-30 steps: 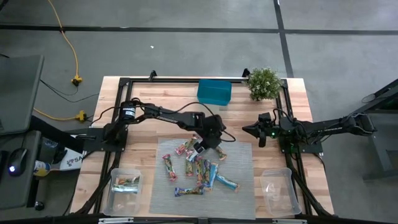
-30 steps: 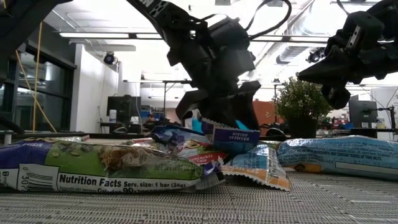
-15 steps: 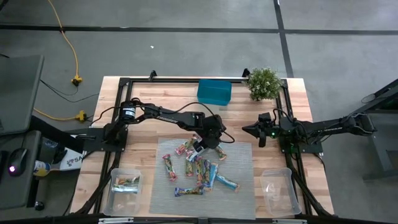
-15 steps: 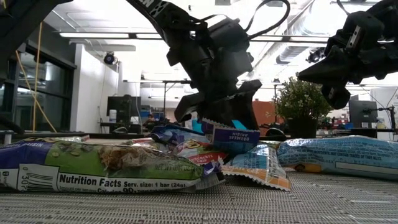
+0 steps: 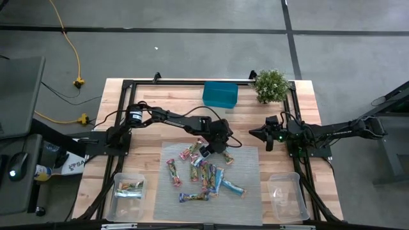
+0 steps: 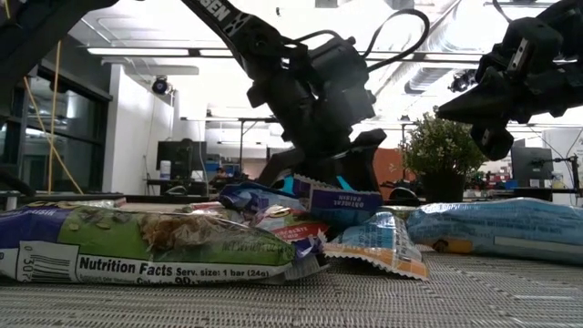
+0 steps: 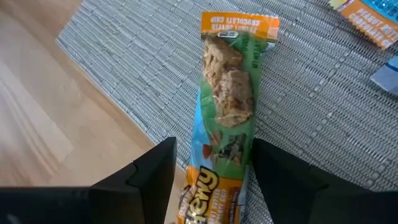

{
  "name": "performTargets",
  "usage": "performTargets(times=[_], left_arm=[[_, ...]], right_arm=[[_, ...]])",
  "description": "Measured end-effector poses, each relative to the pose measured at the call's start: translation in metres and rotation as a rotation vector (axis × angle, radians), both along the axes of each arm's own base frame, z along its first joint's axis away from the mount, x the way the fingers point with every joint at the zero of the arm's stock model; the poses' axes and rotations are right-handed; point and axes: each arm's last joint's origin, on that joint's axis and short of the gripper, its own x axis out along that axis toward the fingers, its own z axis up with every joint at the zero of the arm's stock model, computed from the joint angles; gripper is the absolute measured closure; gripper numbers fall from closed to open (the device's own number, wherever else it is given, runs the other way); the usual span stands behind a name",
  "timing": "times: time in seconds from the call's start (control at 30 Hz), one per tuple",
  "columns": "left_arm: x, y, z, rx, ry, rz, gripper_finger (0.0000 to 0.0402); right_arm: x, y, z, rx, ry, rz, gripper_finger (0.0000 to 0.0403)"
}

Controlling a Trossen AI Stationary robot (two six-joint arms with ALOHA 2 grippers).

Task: Pick and place Granola Bars by type
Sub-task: Put the yellow granola bar into the left transparent bin

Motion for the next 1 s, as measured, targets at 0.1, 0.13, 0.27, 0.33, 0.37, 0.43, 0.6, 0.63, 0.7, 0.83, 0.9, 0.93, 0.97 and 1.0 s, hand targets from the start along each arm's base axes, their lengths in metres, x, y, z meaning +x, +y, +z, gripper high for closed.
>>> performTargets(times=[0.1,0.13,0.27,0.33,0.37,0.43,0.6,0.63,0.7,0.83,0.9,0.93,0.97,1.0], left_arm=[[0.0,0.0,0.0,0.008,0.0,-0.011,0.0196],[-0.001,0.0,0.0,0.009,0.002,-0.011,0.02],[-0.001,0.0,-0.001,0.002,0.013,-0.015,0.0233],[-0.002,0.0,-0.002,0.0,0.018,-0.016,0.0255],[-0.002,0.0,-0.002,-0.002,0.02,-0.017,0.0265],[-0.002,-0.001,-0.002,-0.006,0.025,-0.014,0.0285],[-0.002,0.0,-0.002,-0.012,0.029,0.017,0.032],[-0.002,0.0,-0.001,-0.017,0.029,0.026,0.0326],[0.001,0.0,0.004,-0.015,0.028,0.037,0.0336],[0.015,0.002,0.035,0.009,-0.004,0.052,0.0355],[0.022,0.003,0.06,0.024,-0.032,0.063,0.0361],[0.024,0.003,0.072,0.028,-0.035,0.07,0.0364],[0.026,0.003,0.085,0.027,-0.039,0.085,0.0365],[0.028,0.004,0.099,0.021,-0.048,0.109,0.0366]], right_arm=[[0.0,0.0,0.0,0.0,0.0,0.0,0.0402],[0.0,0.0,0.0,0.0,0.001,0.0,0.0402],[0.0,0.0,0.0,0.0,0.001,-0.001,0.0402],[0.0,0.0,0.0,0.0,0.0,0.0,0.0402],[0.0,0.0,0.0,0.0,0.001,-0.001,0.0402],[0.0,0.0,0.0,0.0,0.0,0.0,0.0402],[0.0,0.0,0.0,0.0,0.001,0.0,0.0402],[0.0,0.0,0.0,0.0,0.0,0.0,0.0402],[0.0,0.0,0.0,0.0,0.0,-0.001,0.0402],[0.0,0.0,0.0,0.0,0.0,0.0,0.0402],[0.0,0.0,0.0,0.0,0.0,0.0,0.0402],[0.0,0.0,0.0,0.0,0.001,0.0,0.0402],[0.0,0.0,0.0,0.0,0.0,0.0,0.0402],[0.0,0.0,0.0,0.0,0.0,0.0,0.0402]])
